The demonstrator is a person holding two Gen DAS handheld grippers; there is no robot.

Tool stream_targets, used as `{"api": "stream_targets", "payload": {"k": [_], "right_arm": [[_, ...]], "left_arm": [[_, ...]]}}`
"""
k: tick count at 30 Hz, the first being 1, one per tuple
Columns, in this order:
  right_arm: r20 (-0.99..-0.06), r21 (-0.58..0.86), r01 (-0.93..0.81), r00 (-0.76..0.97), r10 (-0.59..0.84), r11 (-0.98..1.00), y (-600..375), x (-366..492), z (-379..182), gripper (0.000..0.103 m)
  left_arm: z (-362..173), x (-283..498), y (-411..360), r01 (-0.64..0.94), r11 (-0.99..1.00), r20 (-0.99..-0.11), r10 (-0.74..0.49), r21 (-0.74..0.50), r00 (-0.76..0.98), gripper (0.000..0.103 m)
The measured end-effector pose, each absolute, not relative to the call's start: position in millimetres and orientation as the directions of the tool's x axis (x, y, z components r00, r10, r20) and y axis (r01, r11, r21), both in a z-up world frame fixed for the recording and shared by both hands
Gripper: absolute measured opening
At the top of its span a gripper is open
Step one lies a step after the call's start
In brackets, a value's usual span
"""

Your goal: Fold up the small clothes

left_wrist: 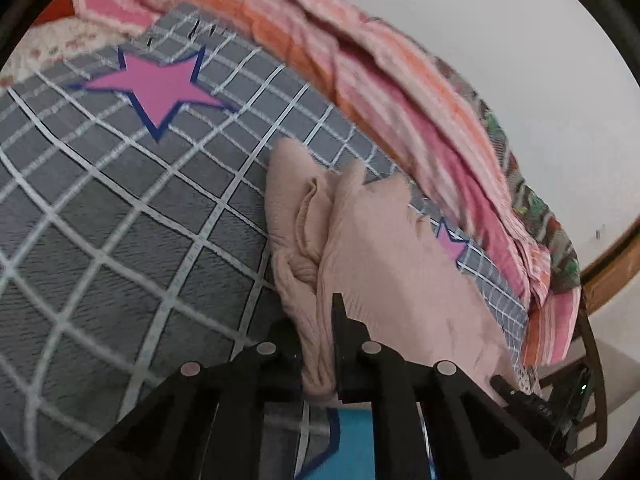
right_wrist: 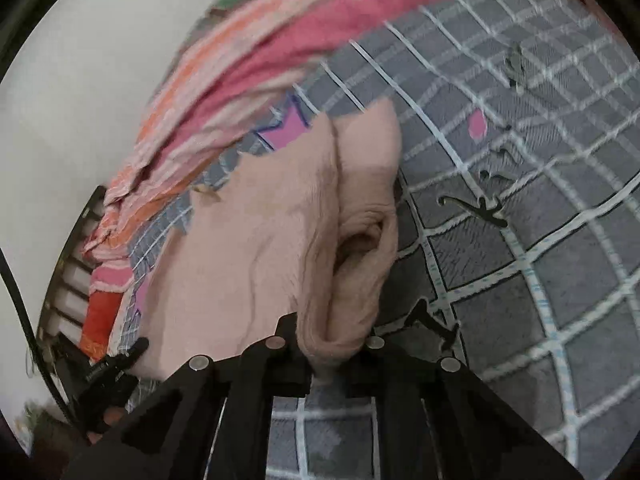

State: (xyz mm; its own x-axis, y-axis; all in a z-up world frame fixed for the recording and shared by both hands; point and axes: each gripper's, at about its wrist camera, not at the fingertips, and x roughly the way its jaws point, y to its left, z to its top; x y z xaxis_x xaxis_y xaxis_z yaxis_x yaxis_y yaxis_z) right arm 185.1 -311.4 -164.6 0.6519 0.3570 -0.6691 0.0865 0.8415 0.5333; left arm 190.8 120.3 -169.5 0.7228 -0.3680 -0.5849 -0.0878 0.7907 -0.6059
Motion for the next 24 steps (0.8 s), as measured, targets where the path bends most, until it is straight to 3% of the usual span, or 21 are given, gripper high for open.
{"api": "stream_targets", "payload": {"k": [10, 14, 15, 19, 21, 24], "right_arm": [[-0.663, 0.520, 0.051, 0.654, 0.365, 0.853, -310, 97, -147, 0.008], [-0.678, 0.494, 0.059, 0.651, 0.341, 0.868, -314, 64, -149, 0.009], [-0.684, 0.484, 0.063, 0.649, 0.333, 0.873, -315, 57, -149, 0.014], [-0.703, 0.375, 0.059, 0.669, 0.242, 0.925, -321, 28, -143, 0.029], [-0.695, 0.336, 0.045, 0.686, 0.215, 0.941, -322, 17, -136, 0.031], [-0.689, 0.251, 0.041, 0.709, 0.149, 0.967, -317, 10, -119, 0.031]], "left_arm": [[-171, 101, 122, -0.067, 0.805, -0.595, -0.377, -0.590, 0.709, 0.011], [-170, 77, 114, -0.058, 0.856, -0.632, -0.332, -0.514, 0.700, 0.013], [-168, 72, 113, -0.064, 0.875, -0.649, -0.306, -0.480, 0.697, 0.015], [-151, 54, 113, -0.073, 0.924, -0.670, -0.216, -0.375, 0.710, 0.029], [-139, 45, 114, -0.067, 0.934, -0.649, -0.192, -0.352, 0.736, 0.037], [-121, 44, 109, -0.039, 0.943, -0.608, -0.182, -0.331, 0.773, 0.058]]}}
